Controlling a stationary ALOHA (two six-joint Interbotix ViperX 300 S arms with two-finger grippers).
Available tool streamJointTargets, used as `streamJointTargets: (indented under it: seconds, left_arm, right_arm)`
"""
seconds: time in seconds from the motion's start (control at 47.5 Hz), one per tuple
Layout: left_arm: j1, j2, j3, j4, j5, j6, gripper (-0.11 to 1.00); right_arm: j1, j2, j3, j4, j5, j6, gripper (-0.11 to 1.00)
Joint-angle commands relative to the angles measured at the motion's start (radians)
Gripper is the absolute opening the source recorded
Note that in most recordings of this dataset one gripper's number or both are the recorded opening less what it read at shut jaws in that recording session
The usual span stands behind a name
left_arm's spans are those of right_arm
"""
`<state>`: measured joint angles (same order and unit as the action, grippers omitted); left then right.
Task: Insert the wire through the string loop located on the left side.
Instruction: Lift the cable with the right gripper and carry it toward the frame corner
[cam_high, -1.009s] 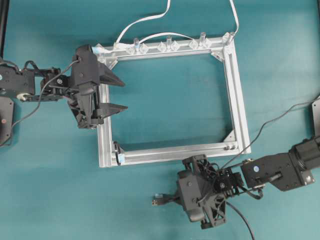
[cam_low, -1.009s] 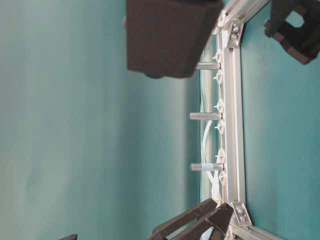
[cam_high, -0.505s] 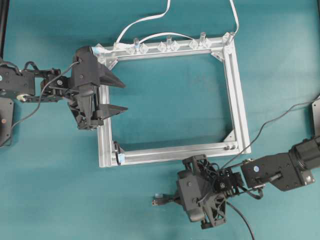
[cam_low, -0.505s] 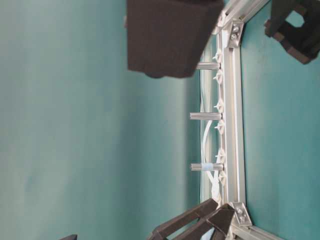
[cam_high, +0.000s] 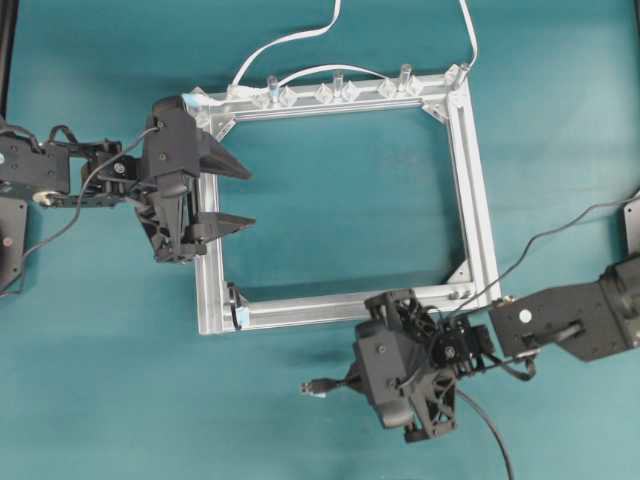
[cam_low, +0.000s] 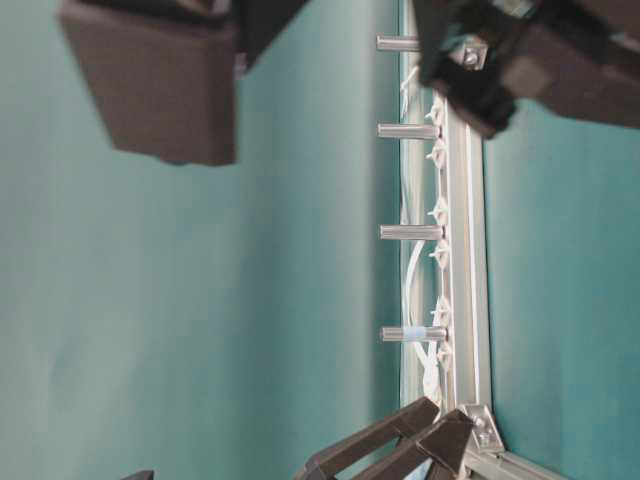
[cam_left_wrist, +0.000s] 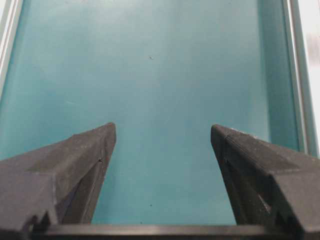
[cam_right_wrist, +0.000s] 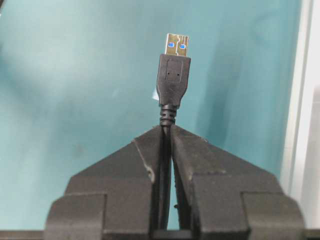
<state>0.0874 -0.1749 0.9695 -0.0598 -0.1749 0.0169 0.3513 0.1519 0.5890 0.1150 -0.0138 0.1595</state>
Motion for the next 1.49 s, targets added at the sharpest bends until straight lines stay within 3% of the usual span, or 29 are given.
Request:
streamJointTargets:
  seconds: [0.0,0.231,0.778,1.472]
  left_arm:
    - [-0.008,-0.018,-0.017,0.003,-0.003,-0.006,0.79]
    - [-0.017,-0.018,-0.017,0.003,-0.003,-0.006,0.79]
    - [-0.026,-0.02,-0.017,0.003,-0.003,-0.006,0.79]
    - [-0.028,-0.02,-0.017,0.003,-0.003,-0.006,0.79]
  right_arm:
    - [-0.012,-0.057,-0.026,-0.021,0.025,-0.002,0.07]
    - [-0.032,-0.075,-0.057,-0.069,0.094,-0.002,0.07]
    - [-0.041,-0.074,-0.06,-0.069,0.103,0.0,0.07]
    - [-0.15,-0.074,-0.057,-0.112,0.103,-0.002,0.07]
